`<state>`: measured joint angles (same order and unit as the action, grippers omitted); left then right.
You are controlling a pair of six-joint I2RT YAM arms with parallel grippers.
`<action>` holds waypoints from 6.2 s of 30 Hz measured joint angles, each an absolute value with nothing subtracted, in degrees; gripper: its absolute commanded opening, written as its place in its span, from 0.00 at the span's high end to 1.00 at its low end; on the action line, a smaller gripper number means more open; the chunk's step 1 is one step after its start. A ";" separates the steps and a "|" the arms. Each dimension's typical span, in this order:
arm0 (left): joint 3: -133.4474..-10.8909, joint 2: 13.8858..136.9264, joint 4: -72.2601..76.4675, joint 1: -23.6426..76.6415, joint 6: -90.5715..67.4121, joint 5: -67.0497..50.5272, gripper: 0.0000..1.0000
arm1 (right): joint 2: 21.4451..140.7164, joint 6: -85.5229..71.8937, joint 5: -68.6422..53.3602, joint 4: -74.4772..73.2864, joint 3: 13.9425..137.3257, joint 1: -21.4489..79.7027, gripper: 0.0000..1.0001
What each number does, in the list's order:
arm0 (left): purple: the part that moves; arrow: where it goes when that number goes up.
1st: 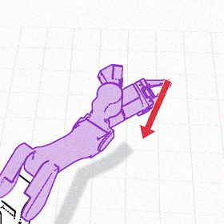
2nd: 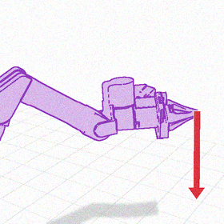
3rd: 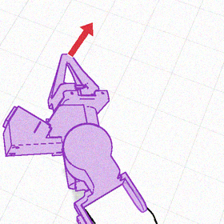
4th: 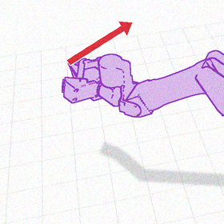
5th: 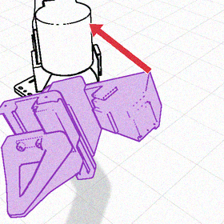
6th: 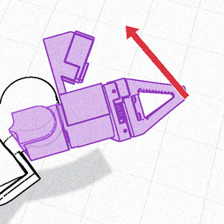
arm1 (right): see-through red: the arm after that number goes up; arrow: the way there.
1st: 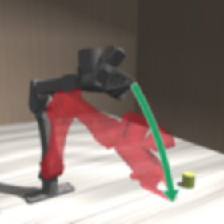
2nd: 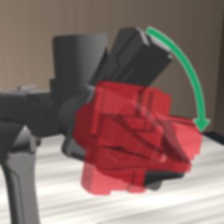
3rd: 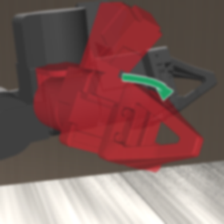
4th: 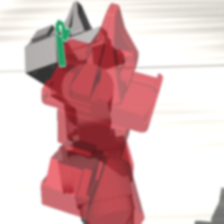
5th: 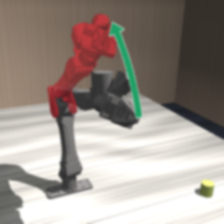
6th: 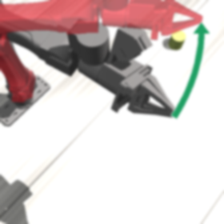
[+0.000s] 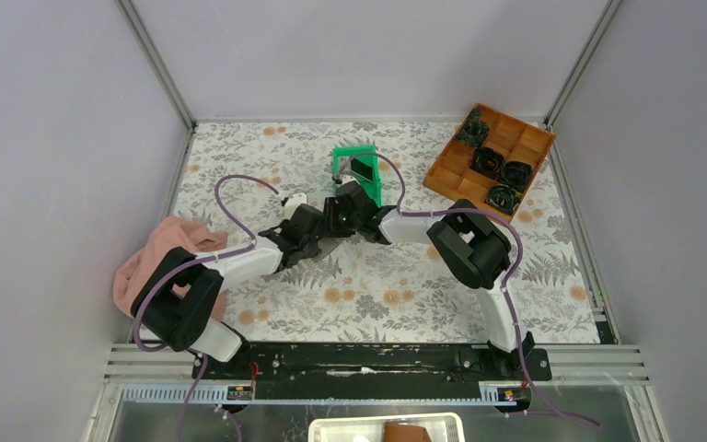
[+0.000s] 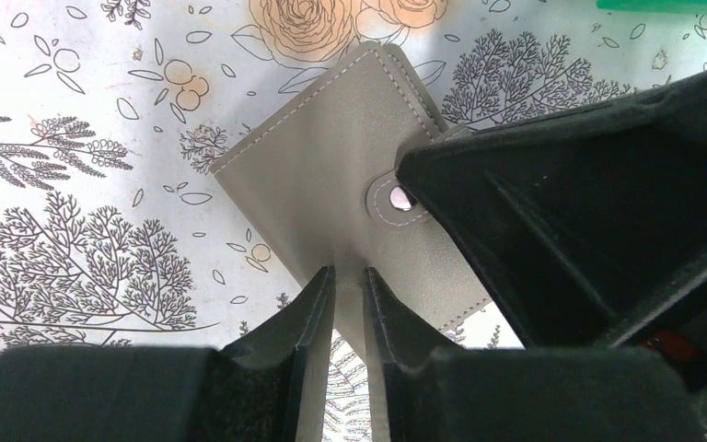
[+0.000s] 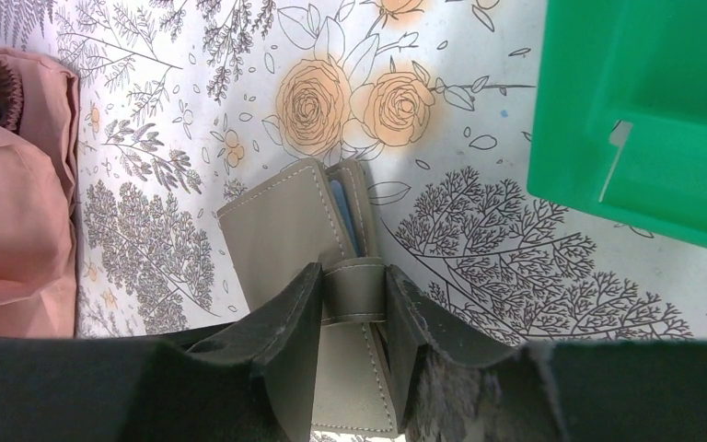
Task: Put the credit cards into the card holder
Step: Close the card holder at the center of the board.
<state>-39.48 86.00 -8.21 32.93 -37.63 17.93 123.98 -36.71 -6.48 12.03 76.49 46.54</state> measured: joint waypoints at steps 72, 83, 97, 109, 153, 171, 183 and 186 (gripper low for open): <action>-39.35 85.73 -8.36 29.87 -41.43 14.92 0.82 | 123.13 -31.77 4.34 19.94 72.51 50.76 0.56; -39.05 85.43 -8.16 28.18 -43.13 12.36 0.85 | 123.61 -31.31 7.75 20.69 72.23 51.88 0.56; -39.77 85.97 -8.86 27.90 -43.46 11.77 0.93 | 124.36 -31.27 13.06 29.67 67.94 53.56 0.57; -41.95 87.48 -11.57 27.92 -43.44 11.84 1.00 | 125.80 -32.27 20.78 42.76 62.61 55.88 0.57; -38.22 83.72 -11.18 24.29 -50.48 9.91 1.00 | 128.79 -29.93 34.06 46.28 63.70 61.39 0.48; -36.49 79.48 -14.22 23.88 -48.47 9.28 0.77 | 115.87 -27.38 9.82 33.36 56.12 55.37 0.46; -36.47 74.41 -17.80 23.81 -46.30 11.33 0.56 | 109.78 -27.86 1.06 23.22 54.41 51.09 0.44; -36.47 71.29 -17.85 23.79 -46.39 12.69 0.59 | 108.62 -27.66 0.82 19.68 54.78 50.87 0.45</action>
